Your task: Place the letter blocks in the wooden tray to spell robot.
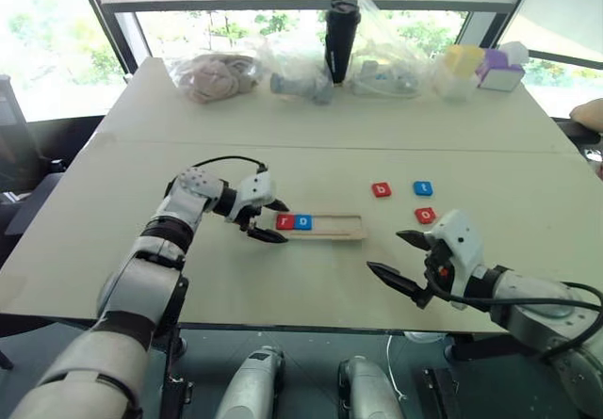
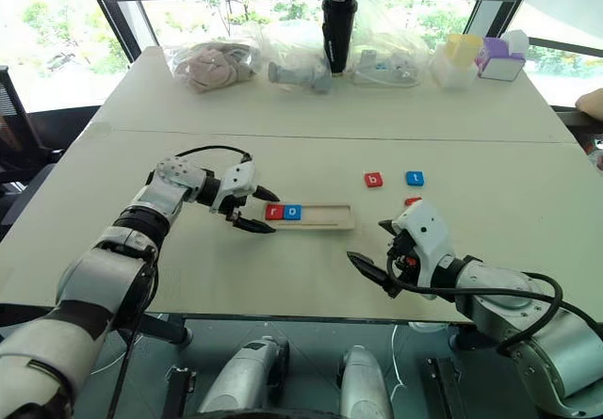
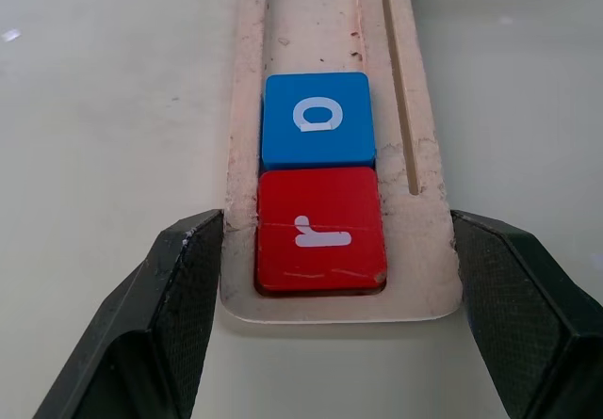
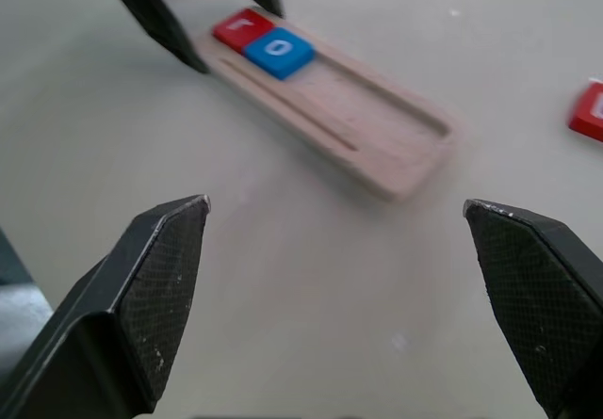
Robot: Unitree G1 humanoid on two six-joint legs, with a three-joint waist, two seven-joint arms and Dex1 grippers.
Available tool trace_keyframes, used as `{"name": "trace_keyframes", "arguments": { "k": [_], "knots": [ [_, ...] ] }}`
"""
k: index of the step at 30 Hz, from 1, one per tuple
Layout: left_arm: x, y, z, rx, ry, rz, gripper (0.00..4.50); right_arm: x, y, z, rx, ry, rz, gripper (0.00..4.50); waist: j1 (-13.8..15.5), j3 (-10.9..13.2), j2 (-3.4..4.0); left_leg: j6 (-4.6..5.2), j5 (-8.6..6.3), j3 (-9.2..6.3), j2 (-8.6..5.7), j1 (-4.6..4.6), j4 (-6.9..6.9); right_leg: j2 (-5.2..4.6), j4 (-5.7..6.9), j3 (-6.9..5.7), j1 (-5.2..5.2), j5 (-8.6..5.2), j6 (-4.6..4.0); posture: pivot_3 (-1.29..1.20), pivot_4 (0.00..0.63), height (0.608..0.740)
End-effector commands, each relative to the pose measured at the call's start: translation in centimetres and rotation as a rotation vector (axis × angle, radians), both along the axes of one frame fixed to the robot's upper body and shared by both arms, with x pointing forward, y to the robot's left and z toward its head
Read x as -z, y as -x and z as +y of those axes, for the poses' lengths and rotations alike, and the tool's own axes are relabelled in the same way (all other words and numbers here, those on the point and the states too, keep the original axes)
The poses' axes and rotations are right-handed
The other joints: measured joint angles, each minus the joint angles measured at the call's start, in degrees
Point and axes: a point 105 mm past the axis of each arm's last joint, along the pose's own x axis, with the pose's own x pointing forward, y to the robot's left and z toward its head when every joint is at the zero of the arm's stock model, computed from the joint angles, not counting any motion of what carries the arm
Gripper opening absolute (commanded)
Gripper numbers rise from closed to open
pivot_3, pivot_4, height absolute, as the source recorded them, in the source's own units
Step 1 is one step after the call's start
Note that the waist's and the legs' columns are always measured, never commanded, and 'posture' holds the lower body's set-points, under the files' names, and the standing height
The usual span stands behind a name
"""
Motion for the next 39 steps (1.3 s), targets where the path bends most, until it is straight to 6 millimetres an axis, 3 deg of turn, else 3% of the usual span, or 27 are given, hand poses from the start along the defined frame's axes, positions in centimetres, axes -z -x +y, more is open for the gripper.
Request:
{"name": "trace_keyframes", "arguments": {
  "k": [1,7,17,18,19,23,27,31,34,39],
  "knots": [
    [-0.7,1.2,1.0,0.043,-0.029,-0.056,3.14,-0.7,-0.4,-0.8,0.022,0.013,-0.038,4.5,-0.1,0.0,0.01,0.0,0.0,0.01,0.02,0.0,-0.03,0.01,0.0,0.04,-0.03,0.0,-0.01,0.0,0.15,0.74],
    [-0.5,2.8,1.5,-0.034,-0.007,-0.055,3.14,0.1,-0.9,-0.5,0.02,-0.004,-0.014,4.5,0.1,0.0,0.03,-0.12,-0.07,0.0,0.06,0.02,-0.04,-0.05,-0.03,0.11,-0.01,-0.01,-0.04,0.0,0.15,0.74],
    [-0.6,3.7,1.2,-0.085,0.007,-0.027,3.14,0.1,-1.6,-0.1,0.007,-0.008,-0.016,4.5,0.14,0.01,0.05,-0.13,-0.08,0.0,0.05,-0.02,-0.09,-0.08,-0.05,0.13,-0.07,-0.01,-0.05,0.0,0.15,0.74],
    [-0.6,3.7,1.2,-0.086,0.008,-0.024,4.17,0.1,-1.6,-0.1,0.007,-0.008,-0.016,4.5,0.14,0.01,0.05,-0.13,-0.08,0.0,0.05,-0.02,-0.1,-0.06,-0.06,0.13,-0.07,-0.01,-0.05,0.0,0.15,0.74],
    [-0.7,3.7,1.3,-0.086,0.006,-0.024,4.45,0.1,-1.6,-0.1,0.006,-0.008,-0.016,4.5,0.13,0.01,0.05,-0.13,-0.08,0.01,0.05,-0.02,-0.1,-0.03,-0.05,0.12,-0.08,-0.01,-0.05,0.0,0.15,0.74],
    [-0.6,3.1,1.9,-0.091,-0.052,-0.094,4.49,0.1,-1.7,-0.2,0.009,-0.004,-0.015,4.5,0.12,0.01,0.05,-0.13,-0.08,0.01,0.05,-0.02,-0.1,-0.03,-0.05,0.12,-0.08,-0.01,-0.05,0.0,0.15,0.74],
    [-1.7,2.5,2.0,-0.109,-0.02,-0.144,4.49,-0.2,-2.1,-0.4,0.029,0.001,-0.037,4.5,0.17,0.01,0.05,-0.13,-0.08,0.01,0.05,-0.02,-0.11,-0.05,-0.06,0.12,-0.09,-0.01,-0.05,0.0,0.15,0.74],
    [-4.8,2.9,2.4,-0.144,0.082,-0.105,4.49,-1.3,-5.5,-1.5,0.172,-0.019,-0.126,4.5,-0.38,0.05,0.05,-0.13,-0.08,0.02,0.06,-0.01,-0.11,-0.04,-0.06,0.12,-0.1,-0.01,-0.05,0.0,0.15,0.74],
    [-6.4,4.2,2.7,-0.161,0.147,-0.041,4.49,-1.0,-8.5,-1.8,0.265,0.007,-0.134,4.5,-1.06,0.05,0.08,-0.13,-0.08,0.03,0.08,-0.02,-0.16,0.0,-0.06,0.14,-0.16,0.03,-0.12,0.0,0.15,0.74],
    [-6.9,7.9,3.7,-0.184,0.153,0.067,4.49,-0.8,-12.0,-0.8,0.316,-0.016,-0.117,4.5,-2.2,0.06,0.12,-0.03,0.05,0.08,0.02,0.02,-0.61,0.06,-0.04,0.21,-0.37,0.03,-0.1,0.0,0.15,0.74]
  ]
}}
